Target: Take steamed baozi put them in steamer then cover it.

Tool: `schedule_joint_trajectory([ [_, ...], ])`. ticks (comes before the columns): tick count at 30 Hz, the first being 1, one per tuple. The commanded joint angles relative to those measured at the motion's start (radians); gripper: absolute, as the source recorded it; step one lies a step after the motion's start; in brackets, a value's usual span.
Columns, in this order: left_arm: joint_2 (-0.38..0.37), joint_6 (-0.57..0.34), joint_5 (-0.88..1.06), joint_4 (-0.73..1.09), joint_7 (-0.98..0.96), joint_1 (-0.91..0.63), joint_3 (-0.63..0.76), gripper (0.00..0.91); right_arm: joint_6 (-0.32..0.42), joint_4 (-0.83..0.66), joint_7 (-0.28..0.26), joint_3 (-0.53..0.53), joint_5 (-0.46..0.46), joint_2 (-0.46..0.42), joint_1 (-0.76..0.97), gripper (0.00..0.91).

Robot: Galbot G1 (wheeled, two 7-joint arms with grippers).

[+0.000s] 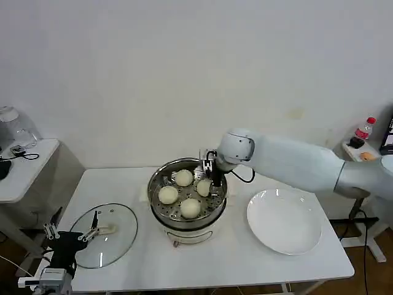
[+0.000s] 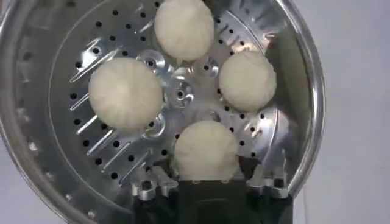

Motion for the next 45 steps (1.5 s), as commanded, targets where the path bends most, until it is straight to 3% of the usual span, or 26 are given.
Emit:
schedule_joint_trajectory([
  [1, 0.001, 0.000, -0.003, 0.003, 0.000, -0.003, 0.001, 0.907, 0.006, 0.135, 0.055, 0.091, 0.029, -0.109, 0.007, 0.907],
  [3, 0.002, 0.000, -0.005, 0.006, 0.000, -0.006, 0.002, 0.907, 0.000, 0.227, 0.121, 0.155, 0.053, -0.162, -0.020, 0.907],
  [7, 0.001, -0.004, -0.004, 0.016, 0.003, -0.015, 0.004, 0.907, 0.025, 0.356, 0.346, 0.294, 0.117, -0.268, -0.133, 0.907],
  [9, 0.000, -0.015, 0.001, 0.026, 0.003, -0.021, 0.008, 0.907, 0.047, 0.404, 0.425, 0.387, 0.119, -0.318, -0.250, 0.907],
  [13, -0.005, -0.032, 0.013, 0.056, 0.004, -0.026, 0.010, 0.907, 0.186, 0.473, 0.608, 0.718, 0.039, -0.397, -0.611, 0.907],
  [15, -0.004, -0.033, 0.013, 0.069, 0.000, -0.025, 0.010, 0.907, 0.303, 0.484, 0.658, 0.838, -0.093, -0.401, -0.810, 0.907],
  [17, -0.005, -0.031, 0.017, 0.077, -0.010, -0.024, 0.011, 0.907, 0.371, 0.497, 0.680, 1.114, -0.181, -0.359, -1.044, 0.907],
  [18, -0.004, -0.031, 0.019, 0.079, -0.015, -0.021, 0.012, 0.907, 0.395, 0.502, 0.695, 1.173, -0.204, -0.338, -1.115, 0.907],
  [20, -0.003, -0.030, 0.029, 0.086, -0.038, -0.018, 0.016, 0.907, 0.439, 0.514, 0.701, 1.318, -0.249, -0.282, -1.277, 0.907],
  [23, 0.001, -0.030, 0.055, 0.104, -0.056, -0.015, 0.022, 0.907, 0.565, 0.538, 0.710, 1.603, -0.303, -0.150, -1.514, 0.907],
  [24, 0.001, -0.030, 0.062, 0.109, -0.059, -0.015, 0.025, 0.907, 0.590, 0.540, 0.710, 1.622, -0.313, -0.116, -1.555, 0.907],
  [28, 0.007, -0.035, 0.144, 0.139, -0.079, -0.009, 0.035, 0.907, 0.701, 0.551, 0.655, 1.861, -0.360, 0.090, -1.737, 0.907],
  [34, 0.049, -0.079, 0.451, 0.214, -0.076, -0.002, 0.018, 0.907, 0.784, 0.557, 0.592, 2.013, -0.343, 0.251, -1.880, 0.907],
  [40, 0.123, -0.111, 0.776, 0.303, -0.011, -0.008, 0.009, 0.907, 0.754, 0.616, 0.584, 2.066, -0.269, 0.291, -1.967, 0.907],
  [45, 0.178, -0.139, 0.994, 0.434, 0.003, -0.077, 0.053, 0.907, 0.755, 0.644, 0.587, 2.096, -0.267, 0.304, -2.033, 0.907],
])
